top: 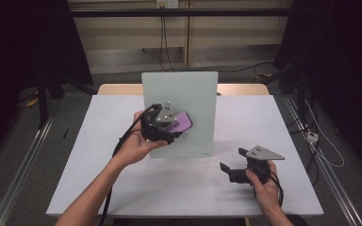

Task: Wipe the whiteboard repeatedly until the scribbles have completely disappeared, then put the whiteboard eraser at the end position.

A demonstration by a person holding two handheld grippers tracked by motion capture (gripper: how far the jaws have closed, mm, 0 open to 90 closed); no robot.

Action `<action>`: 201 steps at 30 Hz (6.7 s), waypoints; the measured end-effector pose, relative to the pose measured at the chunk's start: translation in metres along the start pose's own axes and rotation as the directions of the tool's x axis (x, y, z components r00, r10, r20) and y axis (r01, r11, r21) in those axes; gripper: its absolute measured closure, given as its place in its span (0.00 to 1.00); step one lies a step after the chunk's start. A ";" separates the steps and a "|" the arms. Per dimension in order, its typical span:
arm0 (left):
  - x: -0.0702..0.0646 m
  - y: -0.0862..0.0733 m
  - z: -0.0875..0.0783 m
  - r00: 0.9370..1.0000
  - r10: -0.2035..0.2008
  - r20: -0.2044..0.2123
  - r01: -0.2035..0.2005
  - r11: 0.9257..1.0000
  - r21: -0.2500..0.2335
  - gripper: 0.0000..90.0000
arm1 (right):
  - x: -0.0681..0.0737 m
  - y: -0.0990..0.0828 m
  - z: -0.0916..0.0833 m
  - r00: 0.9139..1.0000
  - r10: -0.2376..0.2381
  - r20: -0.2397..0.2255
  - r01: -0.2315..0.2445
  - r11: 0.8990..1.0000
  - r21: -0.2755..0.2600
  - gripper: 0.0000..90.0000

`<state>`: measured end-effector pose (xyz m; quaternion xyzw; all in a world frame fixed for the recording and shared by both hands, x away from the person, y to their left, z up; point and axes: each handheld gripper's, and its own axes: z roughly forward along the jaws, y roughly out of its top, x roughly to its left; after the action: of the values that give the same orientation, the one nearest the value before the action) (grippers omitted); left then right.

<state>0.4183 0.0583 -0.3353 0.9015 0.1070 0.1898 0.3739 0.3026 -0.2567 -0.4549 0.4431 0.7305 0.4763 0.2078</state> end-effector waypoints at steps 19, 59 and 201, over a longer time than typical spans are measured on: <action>-0.012 -0.021 0.002 0.999 0.042 -0.012 -0.041 0.996 0.078 0.46 | 0.000 0.000 0.000 1.000 0.004 -0.002 -0.004 1.000 -0.001 0.06; -0.006 0.002 0.007 1.000 0.015 0.022 -0.017 0.997 0.074 0.46 | 0.000 0.000 0.000 1.000 0.000 -0.003 0.000 1.000 0.001 0.07; -0.082 -0.053 0.066 0.923 -0.140 0.357 0.044 0.964 0.262 0.45 | -0.001 0.000 0.000 1.000 0.000 -0.018 0.000 1.000 -0.003 0.07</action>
<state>0.3691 0.0261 -0.4375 0.9547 0.0996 -0.0177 0.2798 0.3033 -0.2576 -0.4547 0.4383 0.7316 0.4815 0.2020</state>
